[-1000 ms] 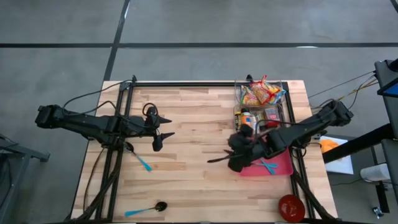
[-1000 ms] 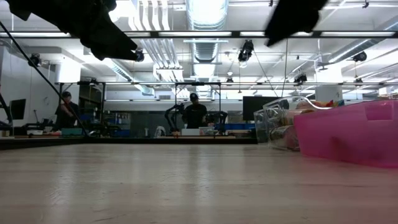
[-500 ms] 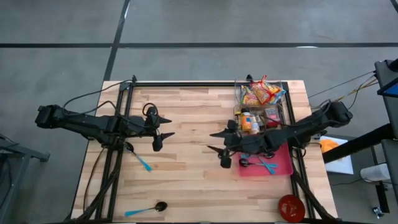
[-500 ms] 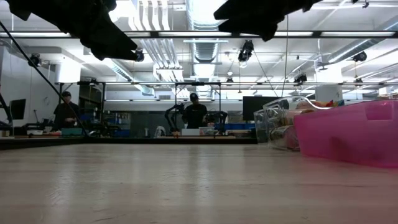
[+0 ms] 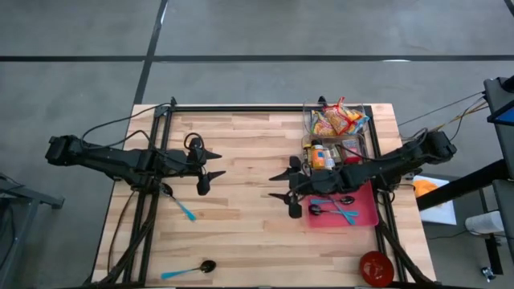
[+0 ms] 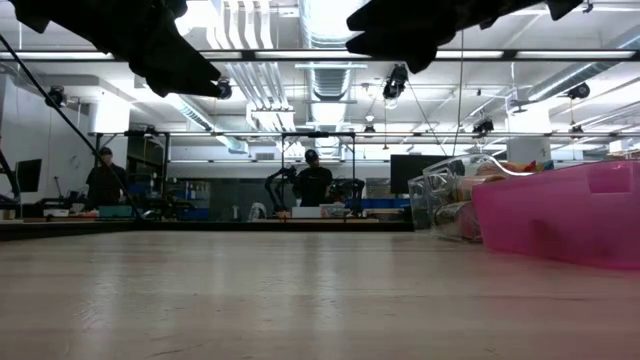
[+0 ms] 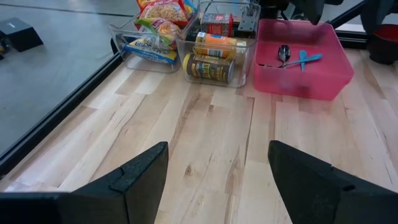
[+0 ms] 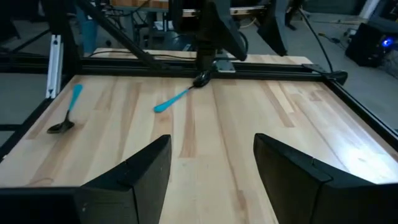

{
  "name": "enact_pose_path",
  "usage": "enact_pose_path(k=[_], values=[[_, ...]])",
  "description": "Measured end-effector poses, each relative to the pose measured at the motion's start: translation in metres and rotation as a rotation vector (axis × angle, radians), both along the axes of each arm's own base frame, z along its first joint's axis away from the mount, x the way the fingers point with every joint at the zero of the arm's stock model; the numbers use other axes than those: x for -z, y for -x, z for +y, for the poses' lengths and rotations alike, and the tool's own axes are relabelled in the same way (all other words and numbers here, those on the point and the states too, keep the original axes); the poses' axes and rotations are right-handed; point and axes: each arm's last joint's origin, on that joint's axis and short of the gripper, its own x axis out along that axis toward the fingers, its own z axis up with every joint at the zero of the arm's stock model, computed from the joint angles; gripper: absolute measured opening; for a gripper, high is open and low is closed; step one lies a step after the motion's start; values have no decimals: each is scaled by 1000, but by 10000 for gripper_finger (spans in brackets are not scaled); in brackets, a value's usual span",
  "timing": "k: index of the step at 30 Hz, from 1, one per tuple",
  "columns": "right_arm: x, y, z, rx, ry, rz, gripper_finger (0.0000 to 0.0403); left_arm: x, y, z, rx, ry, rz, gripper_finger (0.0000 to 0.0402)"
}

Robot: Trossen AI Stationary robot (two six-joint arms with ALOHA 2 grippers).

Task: Pick & Place Food Item
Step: Put the blue spoon into the red bin

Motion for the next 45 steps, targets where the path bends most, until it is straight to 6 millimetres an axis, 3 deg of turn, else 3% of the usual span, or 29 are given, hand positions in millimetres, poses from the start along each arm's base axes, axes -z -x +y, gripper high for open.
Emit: enact_pose_path(k=[8, 13, 24, 33, 37, 45], values=[[0, 0, 0, -5, 21, 4, 227, -4, -2, 0, -12, 30, -52, 281], [1, 0, 0, -10, 41, 17, 227, -5, -2, 0, -98, 223, -108, 281], [4, 1, 0, -9, 43, 43, 227, 1, 3, -6, -75, 480, 22, 281], [4, 1, 0, -15, 61, 44, 227, -1, 32, -5, -447, 724, 348, 280], [4, 1, 0, -15, 61, 44, 227, 11, 44, -10, -675, 1020, 462, 280], [5, 2, -1, -15, 62, 49, 227, 38, 56, -23, -895, 1330, 701, 280]])
